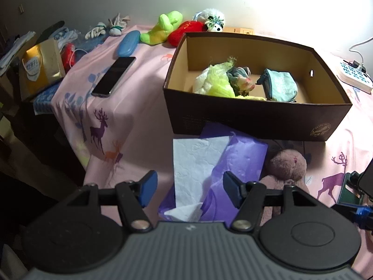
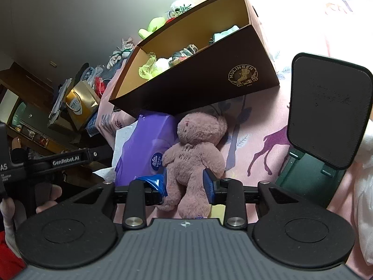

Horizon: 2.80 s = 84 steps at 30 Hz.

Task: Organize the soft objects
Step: 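Withdraw the left tool up out of the box, then grasp the pink teddy bear with the right gripper, then carry the pink teddy bear into the box and open the right gripper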

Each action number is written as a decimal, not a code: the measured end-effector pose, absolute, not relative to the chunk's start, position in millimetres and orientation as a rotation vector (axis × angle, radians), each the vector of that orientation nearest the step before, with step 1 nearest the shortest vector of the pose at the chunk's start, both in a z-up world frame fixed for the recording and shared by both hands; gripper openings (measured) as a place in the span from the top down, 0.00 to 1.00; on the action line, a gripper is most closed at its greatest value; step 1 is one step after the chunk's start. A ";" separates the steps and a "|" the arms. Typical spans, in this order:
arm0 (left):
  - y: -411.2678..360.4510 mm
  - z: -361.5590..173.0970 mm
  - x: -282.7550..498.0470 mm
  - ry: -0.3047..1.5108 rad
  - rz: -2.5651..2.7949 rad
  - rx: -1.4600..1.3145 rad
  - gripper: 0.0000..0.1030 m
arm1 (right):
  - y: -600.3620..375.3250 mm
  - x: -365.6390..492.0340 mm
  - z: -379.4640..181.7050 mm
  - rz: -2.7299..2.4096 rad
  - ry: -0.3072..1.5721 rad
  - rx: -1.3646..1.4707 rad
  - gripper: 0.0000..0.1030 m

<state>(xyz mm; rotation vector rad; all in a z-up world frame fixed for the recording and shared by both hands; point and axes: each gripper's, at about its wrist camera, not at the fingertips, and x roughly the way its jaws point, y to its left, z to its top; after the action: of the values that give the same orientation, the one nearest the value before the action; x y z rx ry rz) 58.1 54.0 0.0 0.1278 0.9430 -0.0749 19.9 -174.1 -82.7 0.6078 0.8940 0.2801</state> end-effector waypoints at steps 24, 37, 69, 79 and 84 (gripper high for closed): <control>71.8 -0.6 67.1 0.880 -0.293 0.126 0.31 | -144.3 81.1 -112.5 0.171 0.936 0.487 0.75; 68.6 -7.0 88.3 0.885 -0.393 0.151 0.31 | -151.8 82.4 -129.8 0.133 0.970 0.663 0.74; 82.1 -14.5 117.5 0.891 -0.454 0.068 0.31 | -149.8 221.9 -24.7 0.017 0.732 0.012 0.77; 97.2 -16.8 113.4 0.892 -0.418 0.057 0.30 | -123.3 272.3 -71.7 0.105 1.025 0.050 0.73; 94.9 -14.7 117.1 0.899 -0.407 0.056 0.29 | -126.4 271.4 -72.5 0.091 1.057 0.089 0.72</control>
<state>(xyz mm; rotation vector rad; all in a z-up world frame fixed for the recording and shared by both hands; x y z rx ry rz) 117.1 94.9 -14.7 0.0559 0.8995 -0.4066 271.4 -126.4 -72.5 0.0895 1.0570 0.0907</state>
